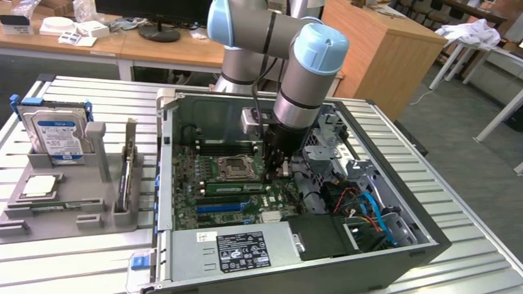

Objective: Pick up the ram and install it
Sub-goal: 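Press down the ram until it locks into place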

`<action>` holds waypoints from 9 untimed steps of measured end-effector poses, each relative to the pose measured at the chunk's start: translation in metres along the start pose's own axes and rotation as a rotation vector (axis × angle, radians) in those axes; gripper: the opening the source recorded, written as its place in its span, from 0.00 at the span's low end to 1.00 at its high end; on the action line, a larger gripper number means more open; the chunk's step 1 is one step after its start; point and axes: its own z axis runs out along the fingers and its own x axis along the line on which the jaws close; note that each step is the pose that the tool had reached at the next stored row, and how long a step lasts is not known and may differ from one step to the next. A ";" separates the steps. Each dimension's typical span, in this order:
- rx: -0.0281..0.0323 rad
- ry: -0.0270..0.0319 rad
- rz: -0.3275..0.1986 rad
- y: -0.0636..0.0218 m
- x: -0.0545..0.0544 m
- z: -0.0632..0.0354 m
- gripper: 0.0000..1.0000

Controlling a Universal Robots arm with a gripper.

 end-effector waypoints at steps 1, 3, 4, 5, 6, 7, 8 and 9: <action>0.0000 0.0000 0.000 0.0001 0.000 -0.0013 0.11; 0.0000 0.0001 0.000 0.0001 0.000 -0.0041 0.11; 0.0000 0.0002 0.000 0.0002 0.000 -0.0054 0.11; -0.0001 0.0002 0.000 0.0002 0.000 -0.0067 0.11; 0.0000 0.0001 0.000 0.0003 0.000 -0.0079 0.11; 0.0000 0.0000 0.000 0.0003 0.000 -0.0091 0.11; 0.0000 0.0002 0.000 0.0003 0.000 -0.0102 0.11; -0.0001 0.0002 0.000 0.0004 0.000 -0.0112 0.11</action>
